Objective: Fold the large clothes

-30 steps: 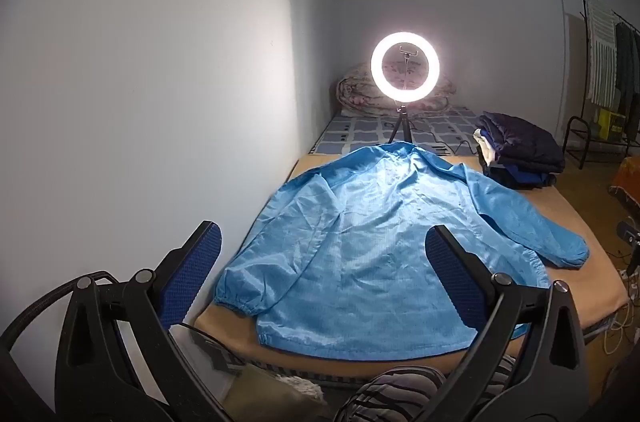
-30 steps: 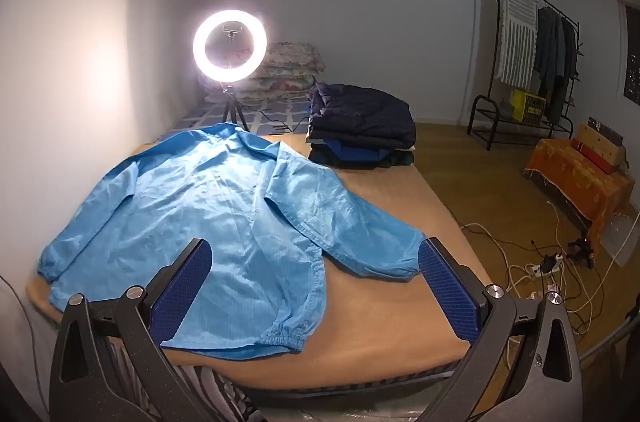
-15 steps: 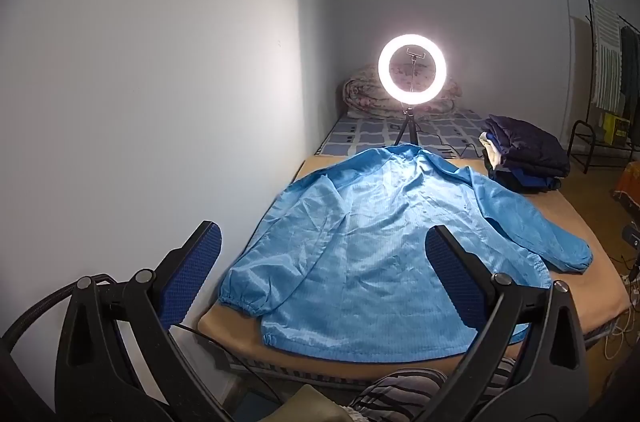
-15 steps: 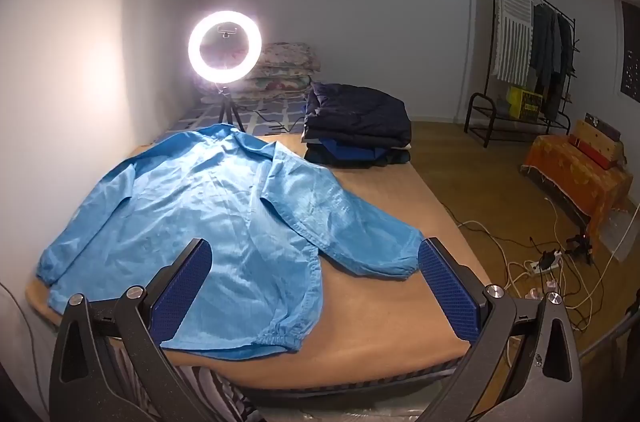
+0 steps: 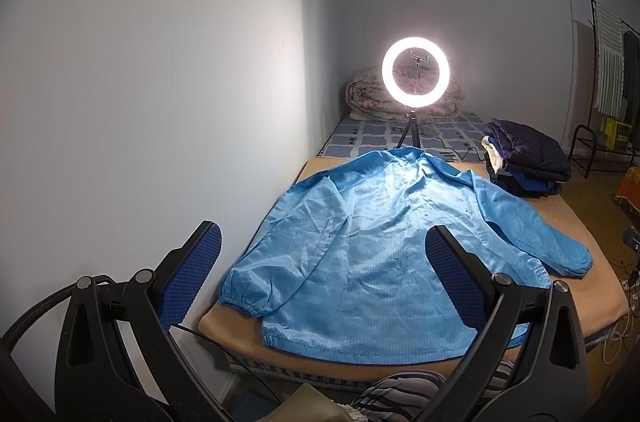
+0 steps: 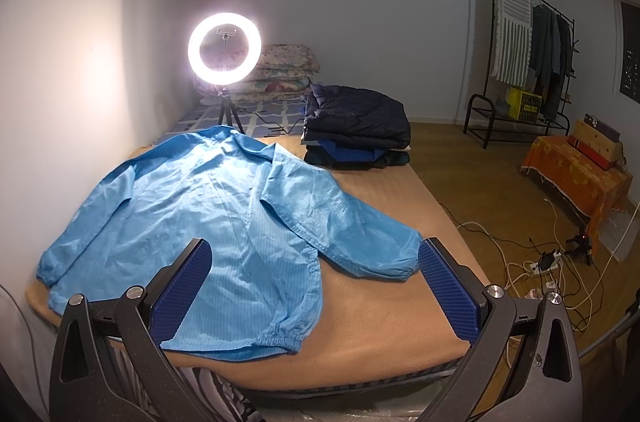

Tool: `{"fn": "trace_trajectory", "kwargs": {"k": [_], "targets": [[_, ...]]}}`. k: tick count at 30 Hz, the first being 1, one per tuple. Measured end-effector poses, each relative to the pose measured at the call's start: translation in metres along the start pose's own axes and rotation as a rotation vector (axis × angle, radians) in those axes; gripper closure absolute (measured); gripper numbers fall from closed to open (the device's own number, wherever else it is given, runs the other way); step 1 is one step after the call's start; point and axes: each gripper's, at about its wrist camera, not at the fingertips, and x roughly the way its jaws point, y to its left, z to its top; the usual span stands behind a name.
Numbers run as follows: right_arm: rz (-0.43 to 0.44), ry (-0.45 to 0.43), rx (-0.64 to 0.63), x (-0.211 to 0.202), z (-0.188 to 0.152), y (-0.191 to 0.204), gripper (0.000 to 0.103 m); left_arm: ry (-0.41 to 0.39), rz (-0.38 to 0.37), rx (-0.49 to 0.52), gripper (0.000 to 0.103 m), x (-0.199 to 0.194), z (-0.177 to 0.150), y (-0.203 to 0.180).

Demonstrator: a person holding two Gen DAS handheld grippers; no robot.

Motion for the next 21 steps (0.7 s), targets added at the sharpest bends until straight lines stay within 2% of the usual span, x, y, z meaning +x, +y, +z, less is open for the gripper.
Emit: {"fn": "trace_trajectory", "kwargs": {"k": [21], "targets": [[-0.006,-0.014,-0.006,-0.0036,0.0042,0.0047,0.000,0.003,0.003,-0.020,0.000,0.0034,0.0059,0.0072]]}}
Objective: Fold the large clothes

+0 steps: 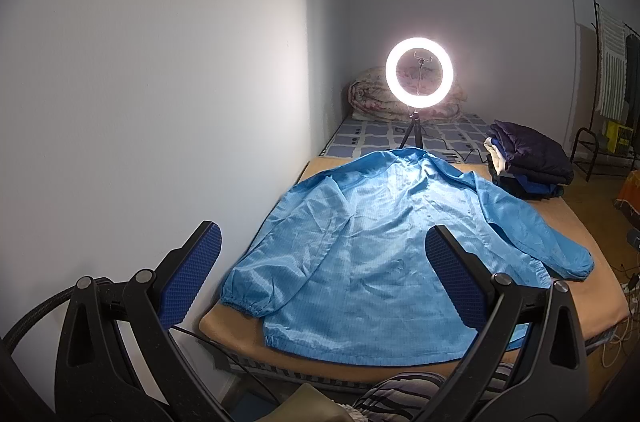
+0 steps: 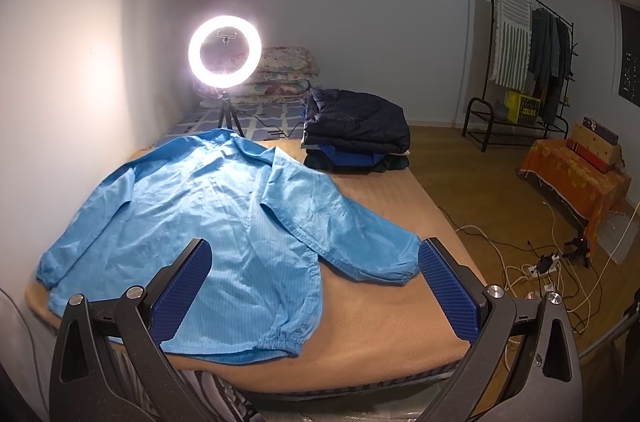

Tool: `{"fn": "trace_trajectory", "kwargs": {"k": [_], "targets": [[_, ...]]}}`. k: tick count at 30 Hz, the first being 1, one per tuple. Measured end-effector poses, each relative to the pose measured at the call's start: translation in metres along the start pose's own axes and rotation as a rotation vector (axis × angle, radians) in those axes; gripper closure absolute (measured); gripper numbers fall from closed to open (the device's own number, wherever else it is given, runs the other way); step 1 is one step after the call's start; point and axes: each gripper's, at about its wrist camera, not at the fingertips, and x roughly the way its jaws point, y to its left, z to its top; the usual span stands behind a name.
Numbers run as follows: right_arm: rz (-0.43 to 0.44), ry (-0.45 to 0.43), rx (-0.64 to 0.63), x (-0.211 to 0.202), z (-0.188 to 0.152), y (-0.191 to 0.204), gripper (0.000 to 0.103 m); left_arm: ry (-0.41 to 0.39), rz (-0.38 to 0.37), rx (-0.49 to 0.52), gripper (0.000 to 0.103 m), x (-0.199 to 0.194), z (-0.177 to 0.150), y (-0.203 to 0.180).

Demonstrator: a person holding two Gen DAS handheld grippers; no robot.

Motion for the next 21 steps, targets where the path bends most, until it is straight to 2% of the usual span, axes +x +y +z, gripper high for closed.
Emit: {"fn": "trace_trajectory", "kwargs": {"k": [21], "targets": [[0.003,-0.007,-0.012,-0.003,0.006,0.005,0.000,-0.003,0.022,-0.010,0.000,0.008,-0.014,0.013]]}}
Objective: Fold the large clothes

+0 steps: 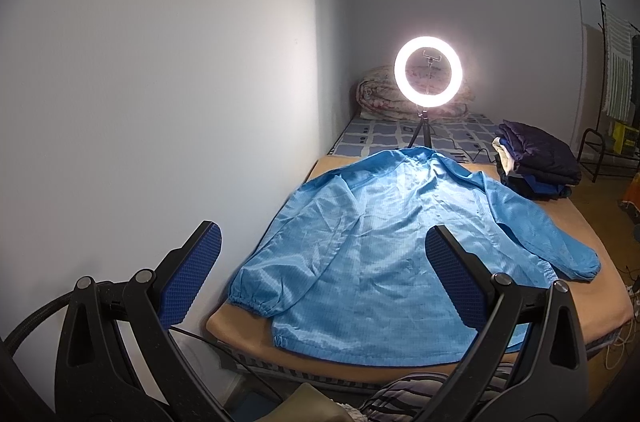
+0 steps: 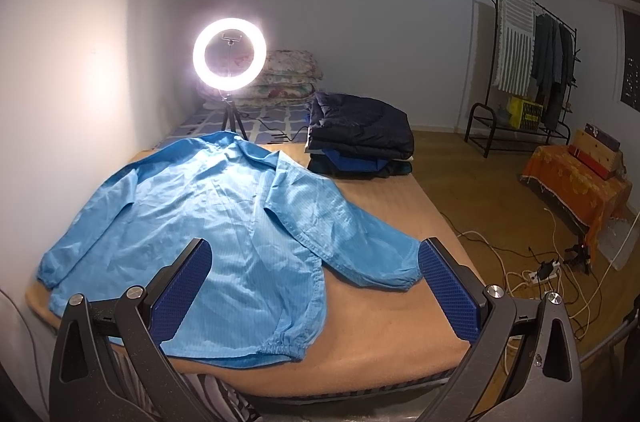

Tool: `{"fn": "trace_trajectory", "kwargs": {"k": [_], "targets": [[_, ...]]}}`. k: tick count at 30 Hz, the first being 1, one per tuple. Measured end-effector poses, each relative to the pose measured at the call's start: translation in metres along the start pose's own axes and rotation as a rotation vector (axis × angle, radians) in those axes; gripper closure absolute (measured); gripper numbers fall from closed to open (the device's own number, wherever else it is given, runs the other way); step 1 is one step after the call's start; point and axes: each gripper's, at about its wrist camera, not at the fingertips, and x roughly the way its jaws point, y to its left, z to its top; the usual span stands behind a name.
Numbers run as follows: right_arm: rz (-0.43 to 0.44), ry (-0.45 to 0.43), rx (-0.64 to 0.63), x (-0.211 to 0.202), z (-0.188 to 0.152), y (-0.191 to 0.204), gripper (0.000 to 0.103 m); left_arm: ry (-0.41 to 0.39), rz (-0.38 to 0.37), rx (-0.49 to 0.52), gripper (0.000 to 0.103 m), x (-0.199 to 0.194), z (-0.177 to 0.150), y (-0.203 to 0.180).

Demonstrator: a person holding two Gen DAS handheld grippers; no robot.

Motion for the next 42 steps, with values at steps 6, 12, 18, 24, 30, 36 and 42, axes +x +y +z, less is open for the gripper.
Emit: {"fn": "trace_trajectory", "kwargs": {"k": [6,12,18,24,30,36,42], "targets": [[0.001,-0.001,-0.009,0.002,0.005,0.006,0.000,0.000,0.002,-0.004,0.000,0.001,-0.001,0.003],[0.007,-0.003,-0.018,0.003,0.004,0.009,0.000,0.009,0.008,-0.014,0.000,0.007,-0.003,0.012],[0.011,-0.004,-0.039,0.009,0.006,0.019,0.000,0.022,0.033,-0.027,0.000,0.014,-0.007,0.020],[0.047,-0.004,-0.071,0.020,0.013,0.036,0.000,0.047,0.089,-0.025,0.000,0.023,-0.017,0.031],[0.187,-0.010,-0.103,0.036,0.023,0.070,0.000,0.098,0.178,-0.014,0.000,0.030,-0.040,0.052],[0.351,-0.006,-0.186,0.050,0.034,0.128,0.000,0.188,0.173,-0.054,0.000,0.039,-0.069,0.078],[0.536,0.058,-0.269,0.072,0.040,0.198,0.001,0.218,0.177,-0.096,0.003,0.041,-0.091,0.094]]}}
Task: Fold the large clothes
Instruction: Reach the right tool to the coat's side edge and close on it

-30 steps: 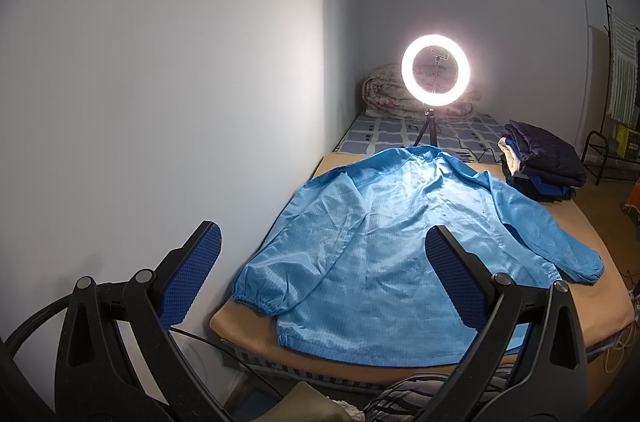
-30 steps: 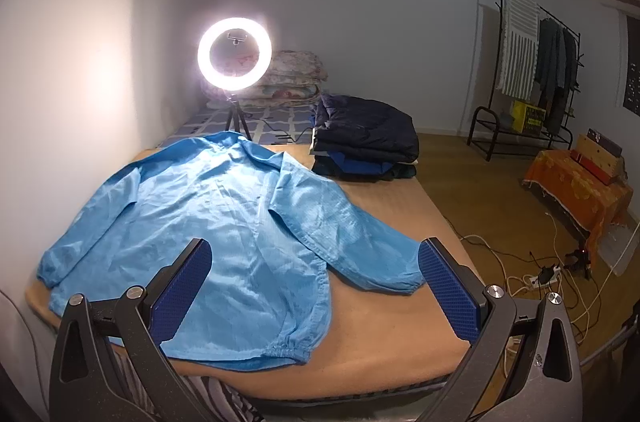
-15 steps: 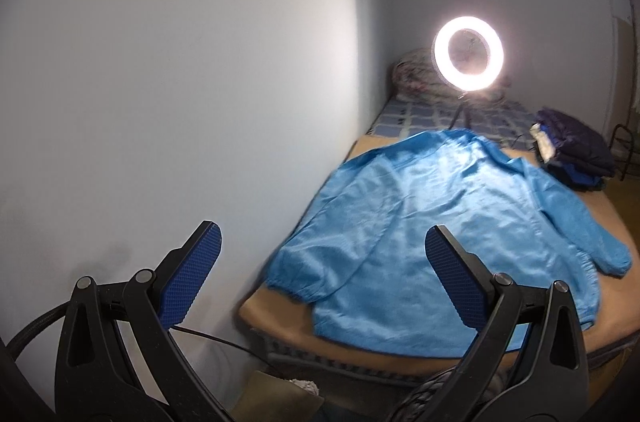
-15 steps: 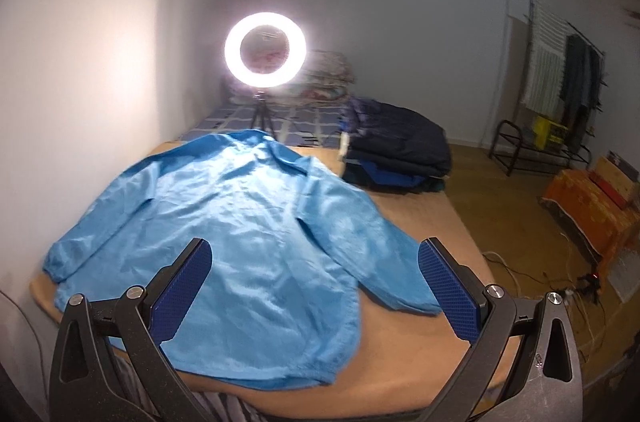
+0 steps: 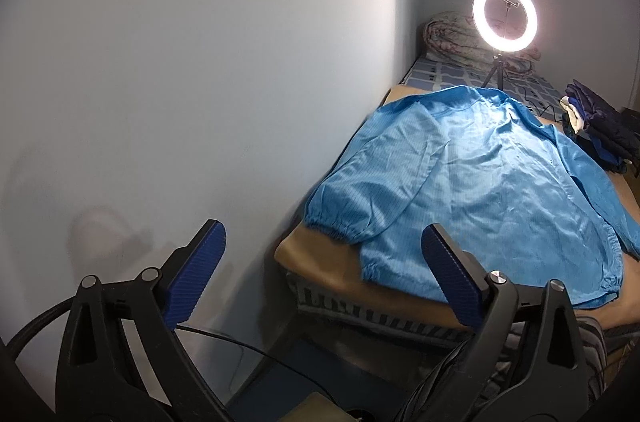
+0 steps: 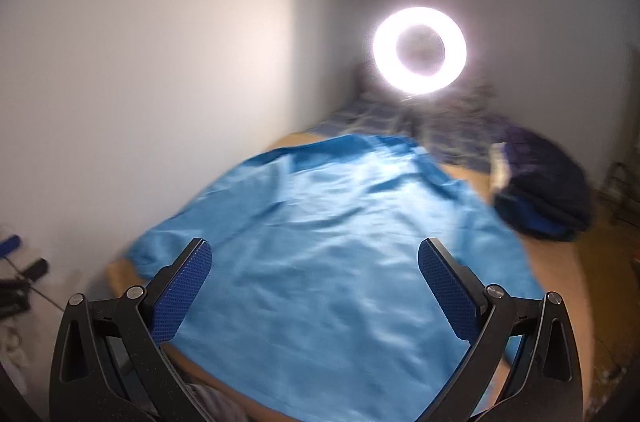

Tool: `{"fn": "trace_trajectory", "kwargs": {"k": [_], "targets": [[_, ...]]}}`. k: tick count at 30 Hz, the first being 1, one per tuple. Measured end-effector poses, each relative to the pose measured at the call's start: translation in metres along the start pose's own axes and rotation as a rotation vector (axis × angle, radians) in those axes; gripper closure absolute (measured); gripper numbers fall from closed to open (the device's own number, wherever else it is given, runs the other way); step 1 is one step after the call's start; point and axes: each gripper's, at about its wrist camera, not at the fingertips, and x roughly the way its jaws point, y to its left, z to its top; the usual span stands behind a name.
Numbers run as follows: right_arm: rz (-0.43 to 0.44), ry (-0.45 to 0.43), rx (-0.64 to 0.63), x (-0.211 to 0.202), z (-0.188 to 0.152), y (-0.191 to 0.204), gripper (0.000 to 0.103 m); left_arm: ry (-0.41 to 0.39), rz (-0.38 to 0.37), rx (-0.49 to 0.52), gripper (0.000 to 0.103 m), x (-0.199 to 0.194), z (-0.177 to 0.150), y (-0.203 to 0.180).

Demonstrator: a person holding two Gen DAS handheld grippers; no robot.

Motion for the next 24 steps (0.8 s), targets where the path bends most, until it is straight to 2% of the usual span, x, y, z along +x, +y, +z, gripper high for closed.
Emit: {"fn": "trace_trajectory", "kwargs": {"k": [2,7,10,13,19,21,24], "targets": [[0.059,0.043,0.014,0.021,0.003,0.006,0.001,0.006,-0.001,-0.006,0.003,0.001,-0.005,0.003],[0.287,0.232,0.140,0.096,0.003,0.028,0.031,0.023,-0.012,-0.031,0.003,0.006,-0.012,0.008],[0.392,0.332,0.215,0.139,-0.004,0.040,0.045,0.039,-0.023,-0.067,0.003,0.009,-0.013,0.014],[0.465,0.430,0.283,0.182,-0.017,0.060,0.048,0.056,-0.027,-0.101,0.003,0.014,-0.013,0.020],[0.512,0.597,0.409,0.252,-0.055,0.085,0.048,0.107,-0.055,-0.129,0.003,0.032,-0.019,0.022],[0.523,0.632,0.451,0.271,-0.067,0.090,0.048,0.161,-0.107,-0.152,0.003,0.045,-0.024,0.020],[0.522,0.655,0.478,0.288,-0.078,0.096,0.048,0.198,-0.119,-0.156,0.004,0.058,-0.031,0.016]]}}
